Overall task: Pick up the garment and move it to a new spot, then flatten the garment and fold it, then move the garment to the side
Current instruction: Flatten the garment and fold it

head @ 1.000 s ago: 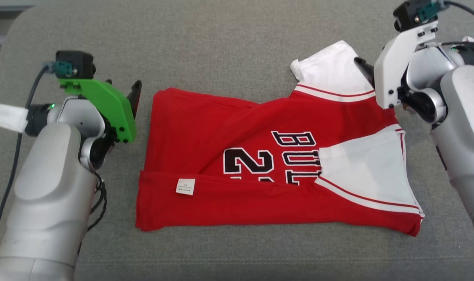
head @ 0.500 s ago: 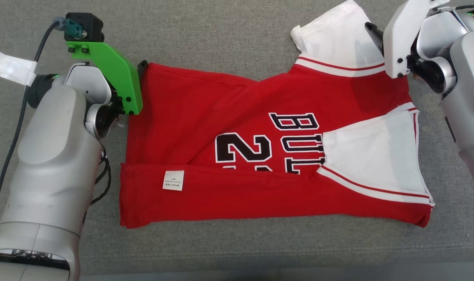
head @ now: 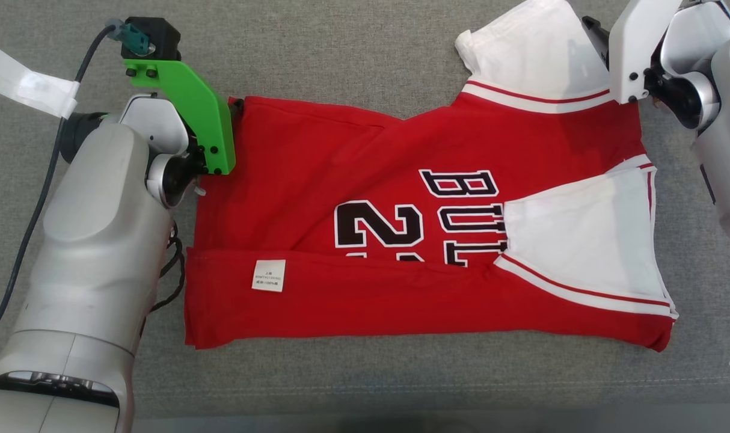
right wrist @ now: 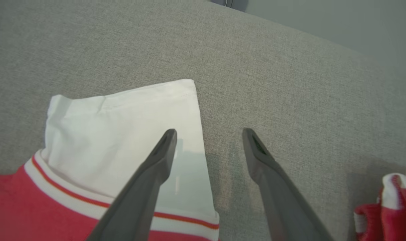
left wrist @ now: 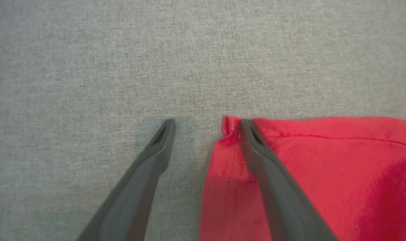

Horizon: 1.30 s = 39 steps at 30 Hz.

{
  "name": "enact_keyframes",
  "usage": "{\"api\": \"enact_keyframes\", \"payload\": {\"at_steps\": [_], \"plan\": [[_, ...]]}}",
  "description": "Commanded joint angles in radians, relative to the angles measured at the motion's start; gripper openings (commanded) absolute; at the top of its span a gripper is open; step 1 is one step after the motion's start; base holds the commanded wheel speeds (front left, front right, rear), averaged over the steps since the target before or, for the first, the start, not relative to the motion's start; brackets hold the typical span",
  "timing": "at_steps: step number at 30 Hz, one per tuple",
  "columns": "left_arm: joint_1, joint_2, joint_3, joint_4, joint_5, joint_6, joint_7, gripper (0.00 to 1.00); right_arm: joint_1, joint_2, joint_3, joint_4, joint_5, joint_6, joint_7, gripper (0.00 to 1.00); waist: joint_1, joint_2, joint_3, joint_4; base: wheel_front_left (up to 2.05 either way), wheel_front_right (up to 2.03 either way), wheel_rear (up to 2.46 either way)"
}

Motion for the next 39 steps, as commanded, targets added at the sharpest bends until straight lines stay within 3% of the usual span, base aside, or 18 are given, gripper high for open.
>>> {"api": "enact_keyframes", "payload": {"at_steps": [1, 11, 12, 13, 14, 15, 16, 30, 32, 33, 34, 37, 39], "plan": [[-0.002, -0.007, -0.008, 0.011, -0.007, -0.005, 0.012, 1.0, -0.015, -0.006, -0.003, 0.008, -0.008, -0.001, -0.008, 1.0, -0.0001, -0.0001, 0.005, 0.003, 0.0, 0.0, 0.0], [0.011, -0.022, -0.027, 0.009, -0.018, -0.005, 0.02, 1.0, -0.026, -0.01, -0.005, 0.047, -0.013, -0.001, -0.021, 1.0, -0.0001, -0.0001, 0.001, 0.02, 0.0, 0.0, 0.0], [0.013, -0.026, -0.031, 0.004, -0.02, -0.008, 0.021, 0.93, -0.028, -0.011, -0.004, 0.049, -0.014, -0.001, -0.02, 1.0, -0.0001, -0.0001, 0.002, 0.022, 0.0, 0.0, 0.0], [0.013, -0.032, -0.036, -0.002, -0.023, -0.012, 0.02, 0.74, -0.031, -0.012, -0.003, 0.051, -0.015, -0.001, -0.02, 1.0, -0.0001, -0.0001, 0.002, 0.024, 0.0, 0.0, 0.0], [0.014, -0.036, -0.043, -0.005, -0.027, -0.015, 0.023, 0.45, -0.035, -0.013, -0.003, 0.053, -0.016, -0.001, -0.021, 1.0, -0.0001, -0.0001, 0.002, 0.026, 0.0, 0.0, 0.0], [0.016, -0.037, -0.052, -0.007, -0.027, -0.016, 0.025, 0.32, -0.038, -0.014, -0.001, 0.056, -0.02, -0.001, -0.022, 1.0, -0.0001, -0.0001, 0.002, 0.028, 0.0, 0.0, 0.0], [0.017, -0.037, -0.057, -0.01, -0.028, -0.019, 0.022, 0.0, -0.041, -0.015, 0.001, 0.058, -0.023, -0.001, -0.023, 1.0, -0.0001, -0.0001, 0.002, 0.03, 0.0, 0.0, 0.0], [-0.012, -0.086, -0.117, -0.037, -0.06, -0.026, -0.024, 0.0, -0.115, -0.034, -0.032, 0.162, -0.106, -0.001, -0.015, 1.0, -0.0001, -0.0001, 0.058, 0.124, 0.0, 0.0, 0.0], [-0.025, -0.092, -0.131, -0.048, -0.065, -0.027, -0.033, 0.0, -0.126, -0.026, -0.033, 0.183, -0.11, -0.001, -0.001, 0.65, -0.0001, -0.0001, 0.079, 0.143, 0.0, 0.0, 0.0], [-0.029, -0.093, -0.137, -0.05, -0.065, -0.027, -0.037, 0.0, -0.132, -0.026, -0.033, 0.187, -0.115, -0.001, -0.001, 0.69, -0.0001, -0.0001, 0.085, 0.148, 0.0, 0.0, 0.0], [-0.034, -0.093, -0.144, -0.051, -0.06, -0.025, -0.038, 0.0, -0.137, -0.027, -0.024, 0.19, -0.127, -0.001, -0.001, 0.8, -0.0001, -0.0001, 0.091, 0.151, 0.0, 0.0, 0.0], [-0.034, -0.095, -0.156, -0.05, -0.064, -0.023, -0.044, 0.0, -0.134, -0.036, 0.003, 0.205, -0.146, -0.001, 0.009, 0.93, -0.0001, -0.0001, 0.099, 0.16, 0.0, 0.0, 0.0], [-0.036, -0.096, -0.163, -0.047, -0.066, -0.023, -0.048, 0.0, -0.129, -0.036, 0.005, 0.215, -0.146, 0.0, 0.001, 0.92, -0.0001, -0.0001, 0.101, 0.164, 0.0, 0.0, 0.0]]}}
